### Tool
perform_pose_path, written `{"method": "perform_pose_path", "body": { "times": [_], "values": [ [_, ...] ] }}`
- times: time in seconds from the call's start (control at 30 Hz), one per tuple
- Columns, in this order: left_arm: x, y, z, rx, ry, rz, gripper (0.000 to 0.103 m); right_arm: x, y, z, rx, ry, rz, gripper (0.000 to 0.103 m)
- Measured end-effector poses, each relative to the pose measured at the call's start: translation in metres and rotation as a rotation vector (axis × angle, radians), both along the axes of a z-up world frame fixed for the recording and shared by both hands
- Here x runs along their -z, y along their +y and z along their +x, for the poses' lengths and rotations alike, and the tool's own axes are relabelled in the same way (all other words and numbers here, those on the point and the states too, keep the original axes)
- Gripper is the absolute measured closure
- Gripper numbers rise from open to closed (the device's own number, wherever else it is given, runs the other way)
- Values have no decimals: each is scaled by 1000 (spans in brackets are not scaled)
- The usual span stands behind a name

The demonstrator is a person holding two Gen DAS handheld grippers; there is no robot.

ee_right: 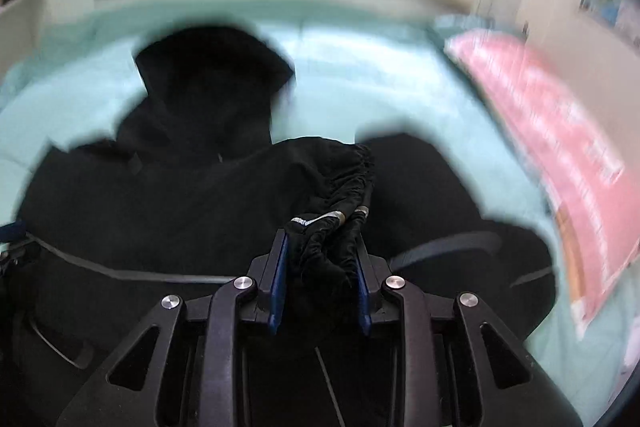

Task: Fold large clothes
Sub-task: 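Grasp the other sleeve cuff with the right gripper and lift it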

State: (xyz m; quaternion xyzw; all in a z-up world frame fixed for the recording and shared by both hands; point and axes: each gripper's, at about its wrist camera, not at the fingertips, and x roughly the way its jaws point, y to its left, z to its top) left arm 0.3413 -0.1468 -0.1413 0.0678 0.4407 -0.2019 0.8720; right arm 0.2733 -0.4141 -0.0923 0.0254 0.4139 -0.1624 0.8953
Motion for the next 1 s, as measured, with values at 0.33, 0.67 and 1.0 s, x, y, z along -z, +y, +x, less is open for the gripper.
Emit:
{"method": "perform_pose_path", "body": {
  "times": [0.33,0.67,1.0],
  "values": [
    [-4,7,-3,33,-10,-54,36,38,33,-7,-82,116,-166,54],
    [17,-12,51,-95,30,83,36,25,86,68,-228,88,212,31],
    [14,2,35,-79,-40,73,35,40,52,26,-172,51,224,31]
  ]
}}
